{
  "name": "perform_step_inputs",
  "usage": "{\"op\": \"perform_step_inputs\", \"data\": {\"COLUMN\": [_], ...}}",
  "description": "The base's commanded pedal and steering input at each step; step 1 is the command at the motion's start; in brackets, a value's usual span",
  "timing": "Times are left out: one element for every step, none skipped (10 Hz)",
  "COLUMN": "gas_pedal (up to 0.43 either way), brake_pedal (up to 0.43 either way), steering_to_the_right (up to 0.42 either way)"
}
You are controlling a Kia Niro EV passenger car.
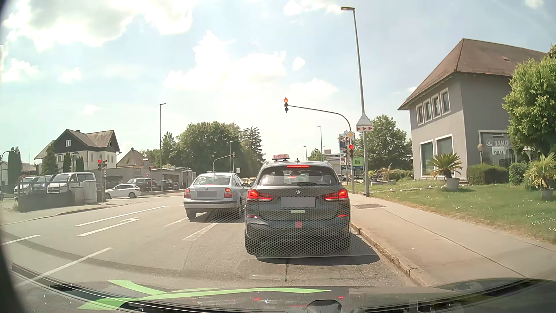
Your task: Follow the waypoints while adhering to traffic rules and regulations
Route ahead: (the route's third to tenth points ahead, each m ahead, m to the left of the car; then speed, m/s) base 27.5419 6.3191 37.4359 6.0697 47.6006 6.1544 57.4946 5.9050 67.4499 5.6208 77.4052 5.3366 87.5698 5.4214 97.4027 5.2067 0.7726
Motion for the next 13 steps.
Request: {"op": "perform_step_inputs", "data": {"gas_pedal": [0.0,0.0,0.0,0.0,0.0,0.0,0.0,0.0,0.0,0.0,0.0,0.0,0.0], "brake_pedal": [0.091,0.091,0.091,0.091,0.091,0.098,0.091,0.091,0.091,0.091,0.098,0.104,0.11], "steering_to_the_right": [0.002,0.002,0.002,0.002,0.002,0.002,0.001,0.001,0.001,0.001,0.0,0.0,0.0]}}
